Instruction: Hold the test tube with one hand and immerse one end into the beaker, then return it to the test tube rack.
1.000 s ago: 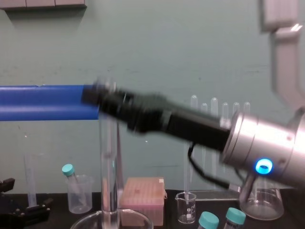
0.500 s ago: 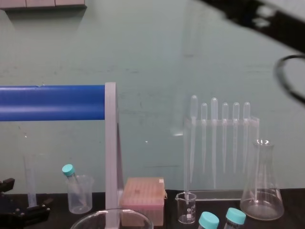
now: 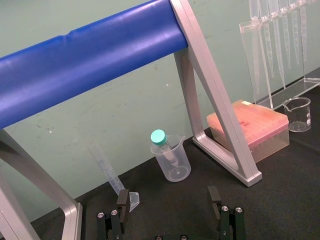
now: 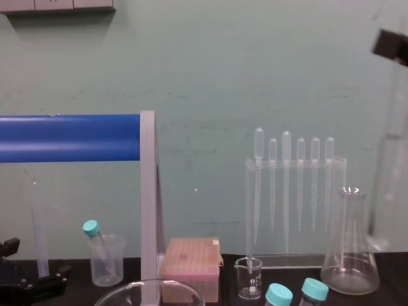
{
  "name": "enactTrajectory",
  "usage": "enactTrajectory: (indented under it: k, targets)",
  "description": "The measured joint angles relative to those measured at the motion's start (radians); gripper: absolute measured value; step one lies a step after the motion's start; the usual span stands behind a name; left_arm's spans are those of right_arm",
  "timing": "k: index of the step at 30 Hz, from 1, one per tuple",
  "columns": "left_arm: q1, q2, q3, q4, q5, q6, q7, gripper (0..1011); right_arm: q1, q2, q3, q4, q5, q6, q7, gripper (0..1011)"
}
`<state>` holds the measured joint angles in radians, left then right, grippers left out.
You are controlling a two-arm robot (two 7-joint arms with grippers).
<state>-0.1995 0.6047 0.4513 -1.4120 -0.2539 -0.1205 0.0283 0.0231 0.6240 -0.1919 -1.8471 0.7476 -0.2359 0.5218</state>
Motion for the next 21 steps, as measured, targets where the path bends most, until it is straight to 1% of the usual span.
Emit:
enactTrajectory:
  k: [2,6,10,13,21]
  targets:
    - [0.000,0.000,0.000,0.000,0.000,0.000,0.000,1000,-0.036,0.010,0.022,-0.010,-0.002,0.008,-0.017,228]
    - [0.000,0.000,0.000,0.000,0.000,0.000,0.000,1000,-0.069,0.016,0.038,-0.008,-0.007,0.025,-0.024,227]
    - [0.000,0.000,0.000,0.000,0.000,0.000,0.000,1000,-0.071,0.014,0.037,0.014,-0.011,0.038,-0.021,227]
    - [0.000,0.000,0.000,0.000,0.000,0.000,0.000,1000,-0.056,0.004,0.024,0.044,-0.018,0.052,-0.006,227]
    - [0.000,0.000,0.000,0.000,0.000,0.000,0.000,1000,0.016,-0.027,-0.029,0.132,-0.033,0.082,0.046,227]
